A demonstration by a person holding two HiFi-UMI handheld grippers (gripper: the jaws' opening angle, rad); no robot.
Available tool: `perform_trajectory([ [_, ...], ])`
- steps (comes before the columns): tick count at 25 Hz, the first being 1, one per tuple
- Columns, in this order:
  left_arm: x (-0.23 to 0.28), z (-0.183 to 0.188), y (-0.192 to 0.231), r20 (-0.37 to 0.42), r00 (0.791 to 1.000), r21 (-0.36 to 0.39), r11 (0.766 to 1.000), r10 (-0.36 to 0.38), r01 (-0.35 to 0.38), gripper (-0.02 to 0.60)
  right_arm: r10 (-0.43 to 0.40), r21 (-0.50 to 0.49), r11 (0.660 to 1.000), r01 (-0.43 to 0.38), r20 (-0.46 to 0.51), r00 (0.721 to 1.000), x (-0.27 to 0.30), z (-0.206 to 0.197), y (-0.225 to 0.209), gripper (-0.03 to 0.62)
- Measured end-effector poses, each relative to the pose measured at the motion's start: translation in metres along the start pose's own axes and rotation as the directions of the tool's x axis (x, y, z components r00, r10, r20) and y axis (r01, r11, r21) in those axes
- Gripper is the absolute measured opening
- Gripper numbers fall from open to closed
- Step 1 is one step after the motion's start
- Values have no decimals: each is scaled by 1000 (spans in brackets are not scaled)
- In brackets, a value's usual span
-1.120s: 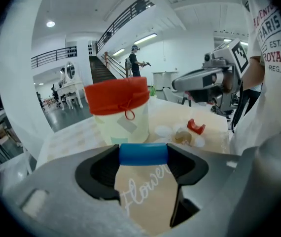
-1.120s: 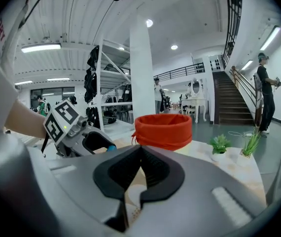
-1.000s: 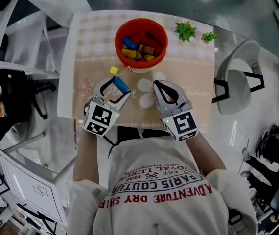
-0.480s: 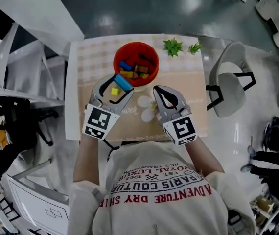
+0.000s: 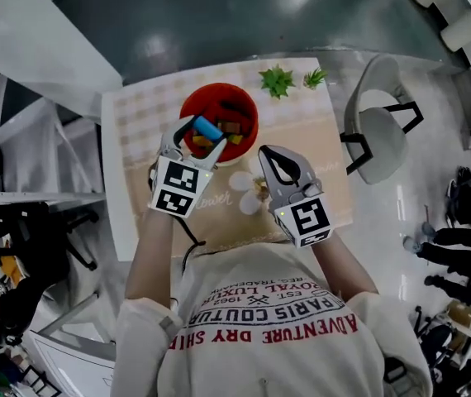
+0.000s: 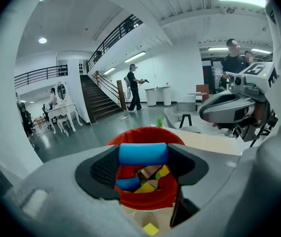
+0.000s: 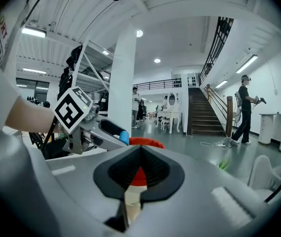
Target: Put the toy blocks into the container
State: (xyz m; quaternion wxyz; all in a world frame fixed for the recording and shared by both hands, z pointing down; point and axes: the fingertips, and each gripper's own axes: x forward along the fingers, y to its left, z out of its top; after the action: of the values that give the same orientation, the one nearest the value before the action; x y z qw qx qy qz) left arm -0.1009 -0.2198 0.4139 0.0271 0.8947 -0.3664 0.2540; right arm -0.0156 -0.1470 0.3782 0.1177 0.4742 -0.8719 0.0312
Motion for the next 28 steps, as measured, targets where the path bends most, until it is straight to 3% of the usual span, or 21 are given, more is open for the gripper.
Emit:
perform_trajectory([
  [6,20,-14,-2,-78,996,3,999,-32,32,313,-33,24,999,34,-41,999,0,-11,-4,2],
  [10,15,-7,-3,-25,999,-16,999,-30,29,361,-40,16,999,41,-29,999,1,-7,-3,2],
  [15,-16,-7,14,58,997,-65,997,50,-46,374,-22,20,1000,23,-41,999,0,-7,7,2],
  [21,-64,-59,25,18,989,-161,977,146,-142,374,19,30,999,-18,-31,999,4,-14,27,2],
  [28,-71,-141,6,-125,985,-226,964,115,-141,373,69,56,996,-64,-87,994,16,-38,53,2],
])
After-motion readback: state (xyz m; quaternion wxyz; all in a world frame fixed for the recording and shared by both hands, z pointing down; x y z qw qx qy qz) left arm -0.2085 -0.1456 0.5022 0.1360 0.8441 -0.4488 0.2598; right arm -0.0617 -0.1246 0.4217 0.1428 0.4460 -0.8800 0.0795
